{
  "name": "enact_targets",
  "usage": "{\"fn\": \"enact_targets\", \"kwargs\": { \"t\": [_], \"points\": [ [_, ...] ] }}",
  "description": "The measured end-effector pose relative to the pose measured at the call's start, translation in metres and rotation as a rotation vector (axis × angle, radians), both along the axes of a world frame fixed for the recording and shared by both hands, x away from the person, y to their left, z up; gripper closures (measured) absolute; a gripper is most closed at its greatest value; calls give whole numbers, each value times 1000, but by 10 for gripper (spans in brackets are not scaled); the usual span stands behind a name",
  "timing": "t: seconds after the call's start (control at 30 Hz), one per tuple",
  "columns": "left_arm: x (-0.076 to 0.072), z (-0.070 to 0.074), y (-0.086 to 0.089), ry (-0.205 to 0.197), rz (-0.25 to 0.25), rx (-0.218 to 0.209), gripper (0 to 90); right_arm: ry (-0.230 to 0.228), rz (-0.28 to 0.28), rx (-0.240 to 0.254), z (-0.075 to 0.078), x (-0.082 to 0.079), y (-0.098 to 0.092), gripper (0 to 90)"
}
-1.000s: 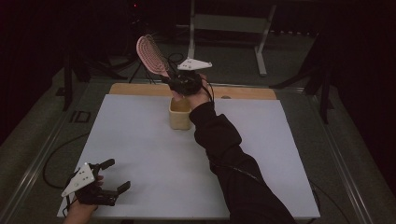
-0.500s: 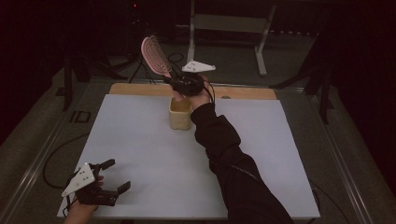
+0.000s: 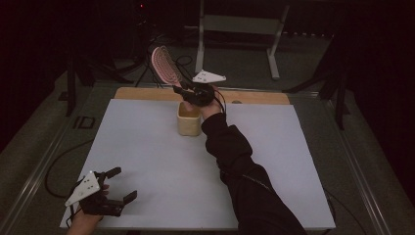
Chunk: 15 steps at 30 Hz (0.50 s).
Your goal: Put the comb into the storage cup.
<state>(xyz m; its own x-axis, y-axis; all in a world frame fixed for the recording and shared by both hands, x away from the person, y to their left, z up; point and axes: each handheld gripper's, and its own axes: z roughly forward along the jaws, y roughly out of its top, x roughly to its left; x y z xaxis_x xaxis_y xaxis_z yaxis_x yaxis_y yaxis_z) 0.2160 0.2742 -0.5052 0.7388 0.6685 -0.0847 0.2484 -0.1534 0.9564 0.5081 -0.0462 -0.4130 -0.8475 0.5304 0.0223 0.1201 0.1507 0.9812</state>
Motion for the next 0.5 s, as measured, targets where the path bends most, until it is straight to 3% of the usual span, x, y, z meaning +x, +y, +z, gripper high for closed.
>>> {"fn": "enact_targets", "kwargs": {
  "t": [0.27,0.5],
  "points": [
    [0,0,0,-2,-3,6,0,25,6,31,-17,2,-10,708],
    [0,0,-1,1,-2,5,0,27,17,16,-32,1,-13,708]
  ]
}}
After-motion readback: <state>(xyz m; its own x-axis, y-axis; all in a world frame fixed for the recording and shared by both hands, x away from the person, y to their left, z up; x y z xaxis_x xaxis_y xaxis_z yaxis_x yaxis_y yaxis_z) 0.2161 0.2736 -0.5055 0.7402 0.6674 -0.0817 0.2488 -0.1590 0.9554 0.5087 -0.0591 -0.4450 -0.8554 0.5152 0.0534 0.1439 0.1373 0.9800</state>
